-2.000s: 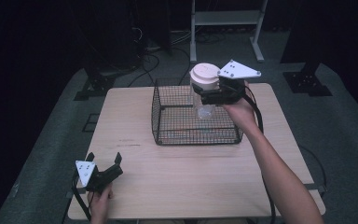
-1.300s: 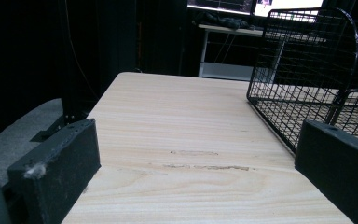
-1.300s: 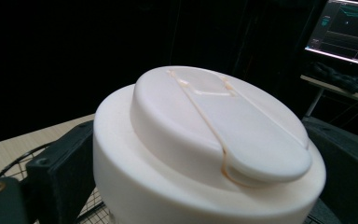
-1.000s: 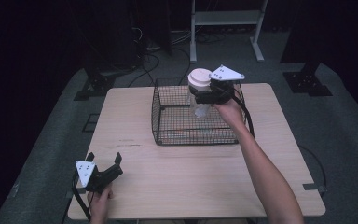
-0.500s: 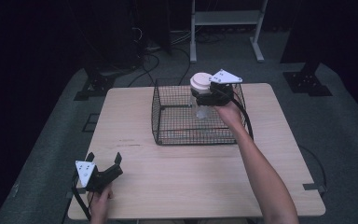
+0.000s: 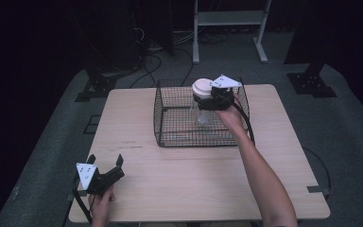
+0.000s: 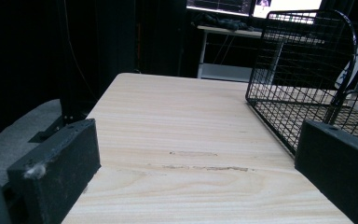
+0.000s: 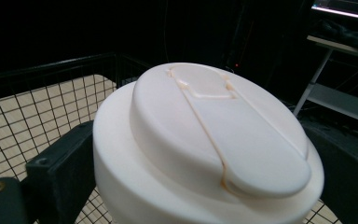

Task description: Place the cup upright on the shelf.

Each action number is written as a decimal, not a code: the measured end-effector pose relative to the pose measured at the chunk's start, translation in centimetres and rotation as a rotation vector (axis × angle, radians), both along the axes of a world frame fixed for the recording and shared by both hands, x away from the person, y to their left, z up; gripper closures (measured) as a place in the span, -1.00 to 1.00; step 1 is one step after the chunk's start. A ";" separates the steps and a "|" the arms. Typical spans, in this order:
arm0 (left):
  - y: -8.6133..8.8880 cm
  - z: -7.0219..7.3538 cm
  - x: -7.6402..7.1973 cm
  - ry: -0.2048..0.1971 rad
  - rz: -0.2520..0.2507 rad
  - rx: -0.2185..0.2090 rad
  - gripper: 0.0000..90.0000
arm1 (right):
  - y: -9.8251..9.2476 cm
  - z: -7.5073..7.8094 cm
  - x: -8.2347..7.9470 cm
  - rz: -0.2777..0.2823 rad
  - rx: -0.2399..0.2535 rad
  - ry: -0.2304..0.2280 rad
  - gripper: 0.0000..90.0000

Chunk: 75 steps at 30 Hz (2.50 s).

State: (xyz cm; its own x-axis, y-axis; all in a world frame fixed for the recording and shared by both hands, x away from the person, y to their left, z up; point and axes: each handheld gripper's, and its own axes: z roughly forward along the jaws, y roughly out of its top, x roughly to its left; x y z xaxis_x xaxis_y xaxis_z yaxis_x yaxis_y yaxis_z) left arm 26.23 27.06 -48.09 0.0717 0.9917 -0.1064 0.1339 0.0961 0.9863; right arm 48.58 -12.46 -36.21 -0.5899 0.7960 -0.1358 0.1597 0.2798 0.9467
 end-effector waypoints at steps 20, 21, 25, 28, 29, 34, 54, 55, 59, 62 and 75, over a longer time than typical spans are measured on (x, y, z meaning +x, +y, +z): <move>0.0 0.0 0.0 -0.004 0.000 -0.003 -1.00 | 0.1 -1.7 1.3 -0.014 -0.034 0.033 -0.91; 0.0 0.0 0.0 -0.003 0.001 -0.003 -1.00 | 0.1 -1.8 1.3 -0.013 -0.038 0.036 -0.91; 0.0 0.0 0.0 -0.004 0.001 -0.004 -1.00 | 0.2 -2.0 1.3 -0.013 -0.060 0.046 -0.91; 0.0 0.0 0.0 -0.004 0.000 -0.001 -1.00 | 0.1 -2.1 1.3 -0.009 -0.054 0.051 -0.91; 0.0 0.0 0.0 -0.005 0.000 0.000 -1.00 | 0.1 -2.1 1.3 -0.006 -0.061 0.052 -0.91; 0.0 0.0 0.0 -0.005 0.000 -0.002 -1.00 | 0.0 -2.1 1.1 -0.001 -0.066 0.051 -0.91; 0.0 0.0 0.0 -0.006 0.001 0.002 -1.00 | -0.1 -1.9 1.0 -0.005 -0.078 0.065 -0.93; 0.0 0.0 0.0 -0.005 0.001 0.001 -1.00 | -0.1 -1.9 1.0 -0.005 -0.076 0.066 -0.94; 0.0 0.0 0.0 -0.005 0.001 0.002 -1.00 | -0.1 -1.7 0.9 -0.003 -0.068 0.057 -0.95; 0.0 0.0 -0.1 -0.006 0.001 0.001 -1.00 | -0.2 -1.6 0.8 -0.003 -0.058 0.056 -0.97; -0.1 0.0 0.0 -0.006 0.004 0.003 -1.00 | -0.6 -0.5 0.3 -0.006 -0.009 0.022 -0.97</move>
